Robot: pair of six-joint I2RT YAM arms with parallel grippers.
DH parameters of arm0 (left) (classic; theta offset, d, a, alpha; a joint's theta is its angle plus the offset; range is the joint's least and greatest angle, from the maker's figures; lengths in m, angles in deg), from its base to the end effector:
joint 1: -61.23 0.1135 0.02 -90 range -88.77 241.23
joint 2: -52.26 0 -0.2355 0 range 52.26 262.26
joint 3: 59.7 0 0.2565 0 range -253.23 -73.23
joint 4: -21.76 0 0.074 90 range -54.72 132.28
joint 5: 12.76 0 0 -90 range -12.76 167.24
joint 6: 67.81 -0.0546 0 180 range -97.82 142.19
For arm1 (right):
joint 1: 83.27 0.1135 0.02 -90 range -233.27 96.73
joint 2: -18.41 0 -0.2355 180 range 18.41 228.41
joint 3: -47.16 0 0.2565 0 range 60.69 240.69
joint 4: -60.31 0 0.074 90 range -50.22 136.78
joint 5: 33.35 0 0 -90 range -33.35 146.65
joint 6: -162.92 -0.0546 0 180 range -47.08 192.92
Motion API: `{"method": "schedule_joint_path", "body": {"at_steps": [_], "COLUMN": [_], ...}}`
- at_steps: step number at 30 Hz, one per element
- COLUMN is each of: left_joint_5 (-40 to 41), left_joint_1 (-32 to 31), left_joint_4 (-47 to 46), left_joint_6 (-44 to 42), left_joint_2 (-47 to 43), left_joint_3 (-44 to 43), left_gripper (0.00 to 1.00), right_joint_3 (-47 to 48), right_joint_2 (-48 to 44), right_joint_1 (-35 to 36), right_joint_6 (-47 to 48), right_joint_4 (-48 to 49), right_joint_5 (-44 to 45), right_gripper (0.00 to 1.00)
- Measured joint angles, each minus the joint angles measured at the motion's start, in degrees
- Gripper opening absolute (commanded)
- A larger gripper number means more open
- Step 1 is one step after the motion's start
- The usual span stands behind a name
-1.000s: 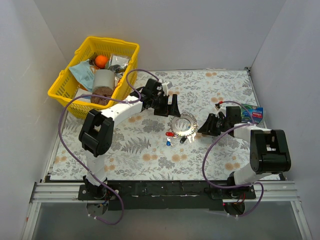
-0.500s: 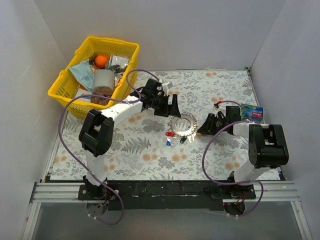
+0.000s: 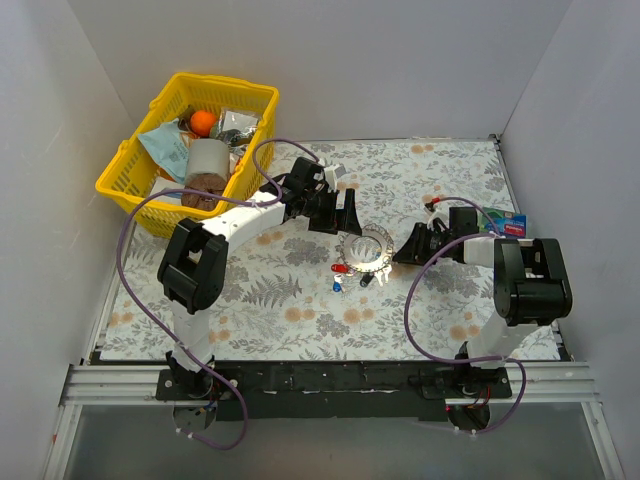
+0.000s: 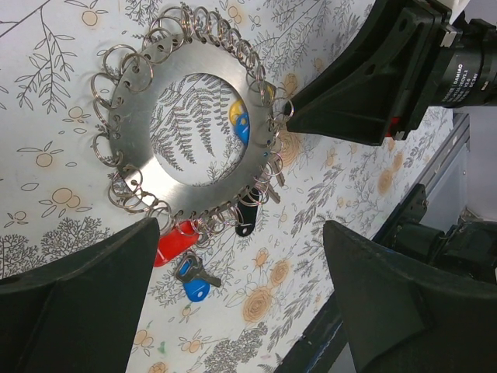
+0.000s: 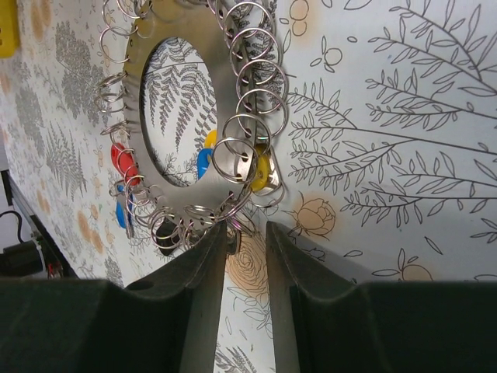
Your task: Put the keys on the keyring
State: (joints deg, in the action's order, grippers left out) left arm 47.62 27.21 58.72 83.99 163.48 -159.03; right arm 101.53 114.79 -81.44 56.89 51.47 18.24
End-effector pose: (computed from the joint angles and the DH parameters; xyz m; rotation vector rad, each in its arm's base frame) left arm 0.3464 -0.2664 0.1887 -0.3961 2.7412 -1.2562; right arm 0.3092 0.0438 0.0853 0.0016 2.4230 0.9602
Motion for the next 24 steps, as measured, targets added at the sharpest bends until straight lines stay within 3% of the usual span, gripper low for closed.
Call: {"method": "schedule_joint_path", "body": {"at_steps": [14,17,21,24], "left_joint_5": [-1.1,-1.2,-1.3,-1.3], "left_joint_1": [0.0,0.0,0.0,0.0], "left_joint_4": [0.0,0.0,0.0,0.0], "left_joint_6": [0.0,0.0,0.0,0.0], "left_joint_2": [0.0,0.0,0.0,0.0], "left_joint_3": [-0.2,-0.2,-0.2,-0.2], "left_gripper": [0.86,0.86,0.85,0.85], "right_joint_3": [1.9,1.9,1.9,1.9], "right_joint_2": [2.4,2.6,3.0,3.2], "right_joint_1": [0.0,0.0,0.2,0.5], "right_joint_6": [1.2,1.2,1.2,1.1], "right_joint_4": [0.2,0.4,0.9,1.4], "right_joint_5": [-0.9,-1.0,-1.2,-2.0], "right_gripper": [0.26,0.22,0.05,0.01]}}
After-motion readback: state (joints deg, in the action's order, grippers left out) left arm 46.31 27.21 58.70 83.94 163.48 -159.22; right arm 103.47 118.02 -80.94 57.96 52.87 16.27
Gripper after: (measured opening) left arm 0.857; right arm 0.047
